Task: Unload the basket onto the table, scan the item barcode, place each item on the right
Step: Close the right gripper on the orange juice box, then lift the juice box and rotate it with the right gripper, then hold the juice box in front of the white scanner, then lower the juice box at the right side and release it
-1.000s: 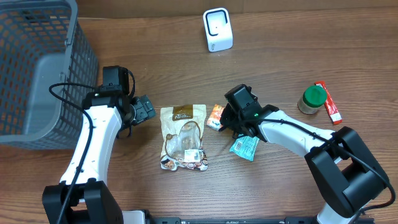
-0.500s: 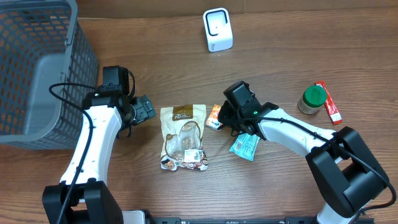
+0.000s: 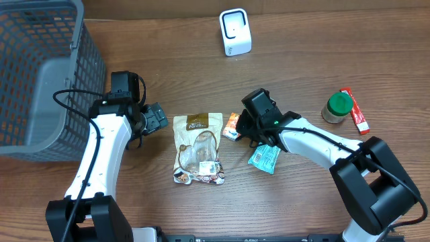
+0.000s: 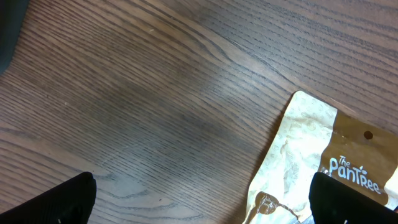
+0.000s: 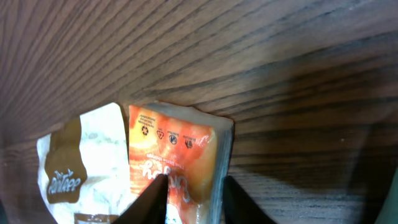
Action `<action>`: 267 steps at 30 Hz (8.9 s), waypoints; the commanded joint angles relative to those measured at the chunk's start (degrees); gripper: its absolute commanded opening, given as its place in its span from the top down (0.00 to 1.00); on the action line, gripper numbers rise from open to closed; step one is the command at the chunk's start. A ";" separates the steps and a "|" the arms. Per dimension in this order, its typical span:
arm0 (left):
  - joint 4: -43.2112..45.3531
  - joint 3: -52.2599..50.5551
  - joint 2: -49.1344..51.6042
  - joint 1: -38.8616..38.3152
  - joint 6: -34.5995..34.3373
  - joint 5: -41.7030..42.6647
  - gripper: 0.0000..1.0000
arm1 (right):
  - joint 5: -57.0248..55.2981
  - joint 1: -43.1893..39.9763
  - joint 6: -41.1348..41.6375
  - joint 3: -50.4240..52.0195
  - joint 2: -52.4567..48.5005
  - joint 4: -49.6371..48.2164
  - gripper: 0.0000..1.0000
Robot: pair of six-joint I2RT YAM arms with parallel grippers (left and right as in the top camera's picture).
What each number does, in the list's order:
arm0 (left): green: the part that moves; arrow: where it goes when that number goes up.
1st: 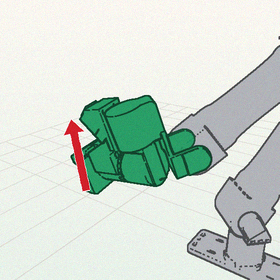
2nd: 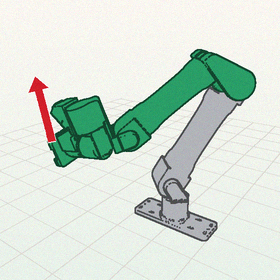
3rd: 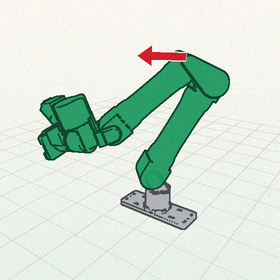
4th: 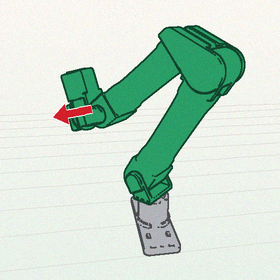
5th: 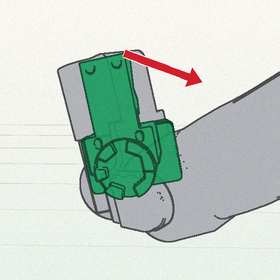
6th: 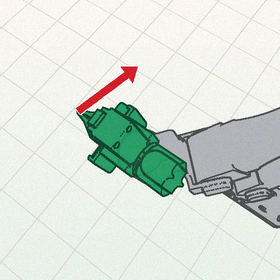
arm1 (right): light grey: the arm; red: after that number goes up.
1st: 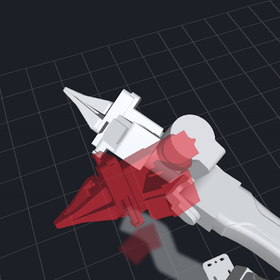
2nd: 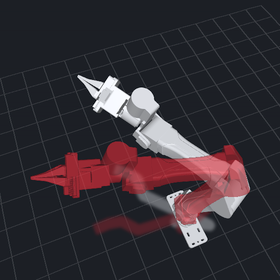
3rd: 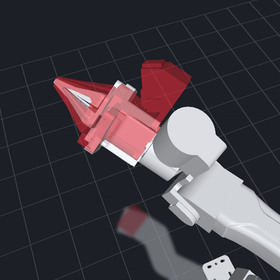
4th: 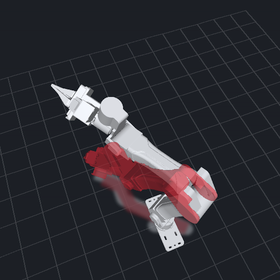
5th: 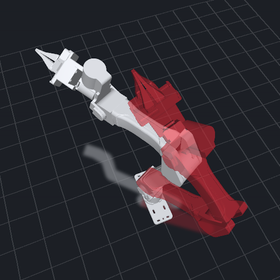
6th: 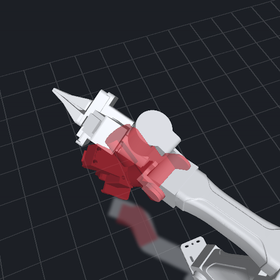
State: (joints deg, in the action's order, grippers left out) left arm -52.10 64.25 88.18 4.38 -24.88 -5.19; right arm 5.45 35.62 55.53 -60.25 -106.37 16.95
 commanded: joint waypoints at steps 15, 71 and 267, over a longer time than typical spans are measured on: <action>0.04 0.83 -0.13 0.11 0.66 -0.59 0.00 | -2.45 -0.04 -0.22 1.05 -0.63 0.20 0.73; 0.04 0.83 -0.13 0.11 0.66 -0.59 0.00 | 84.43 -29.79 -38.88 0.96 24.46 1.11 0.96; 0.04 0.83 -0.13 0.11 0.66 -0.59 0.00 | -17.33 -10.60 -32.76 -61.90 -12.63 71.93 0.96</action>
State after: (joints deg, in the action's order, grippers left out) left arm -52.07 64.25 88.18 4.38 -24.88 -5.19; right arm -20.80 27.46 18.50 -125.45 -119.11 86.39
